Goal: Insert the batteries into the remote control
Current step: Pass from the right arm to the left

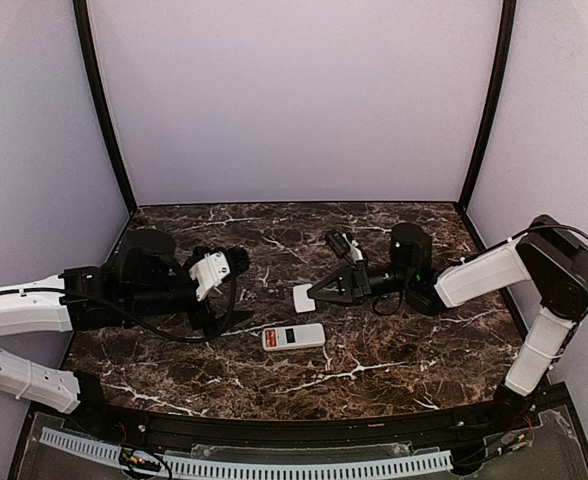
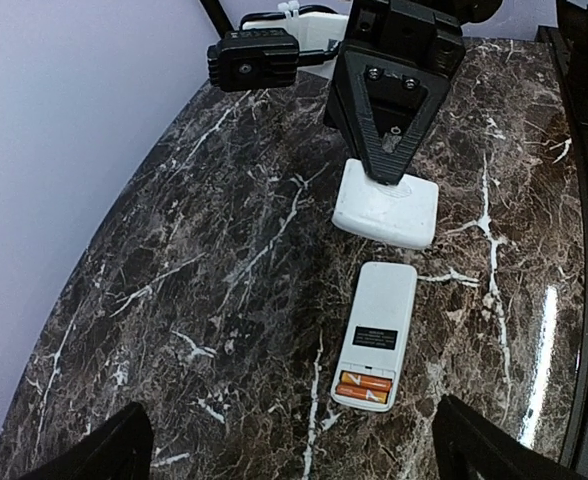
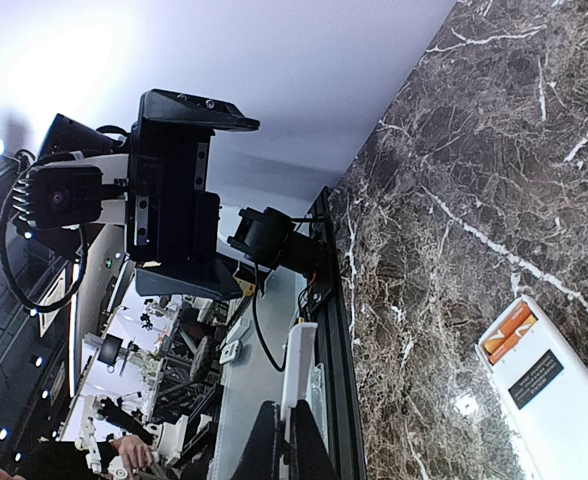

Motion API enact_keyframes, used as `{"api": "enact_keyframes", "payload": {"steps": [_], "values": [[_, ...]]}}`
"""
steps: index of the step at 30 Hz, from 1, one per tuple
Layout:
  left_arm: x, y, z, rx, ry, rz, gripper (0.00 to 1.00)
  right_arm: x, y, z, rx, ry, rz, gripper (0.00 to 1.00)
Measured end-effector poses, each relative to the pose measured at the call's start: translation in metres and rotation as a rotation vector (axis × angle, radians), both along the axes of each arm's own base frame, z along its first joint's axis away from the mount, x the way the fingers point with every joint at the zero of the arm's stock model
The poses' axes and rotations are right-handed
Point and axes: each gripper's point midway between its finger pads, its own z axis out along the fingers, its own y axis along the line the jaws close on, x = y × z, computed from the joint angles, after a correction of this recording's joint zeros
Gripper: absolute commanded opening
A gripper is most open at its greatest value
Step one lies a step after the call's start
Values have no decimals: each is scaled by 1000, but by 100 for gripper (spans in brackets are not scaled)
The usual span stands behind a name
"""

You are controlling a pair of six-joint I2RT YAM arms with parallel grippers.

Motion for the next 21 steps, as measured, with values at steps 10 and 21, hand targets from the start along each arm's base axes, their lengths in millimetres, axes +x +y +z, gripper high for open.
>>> {"api": "enact_keyframes", "payload": {"steps": [10,21], "values": [[7,-18,-48,111,175,-105,90,-2,8,-14,28,38,21,0],[12,-45,-63,168,110,-246,86,-6,16,-37,13,96,41,0]]}}
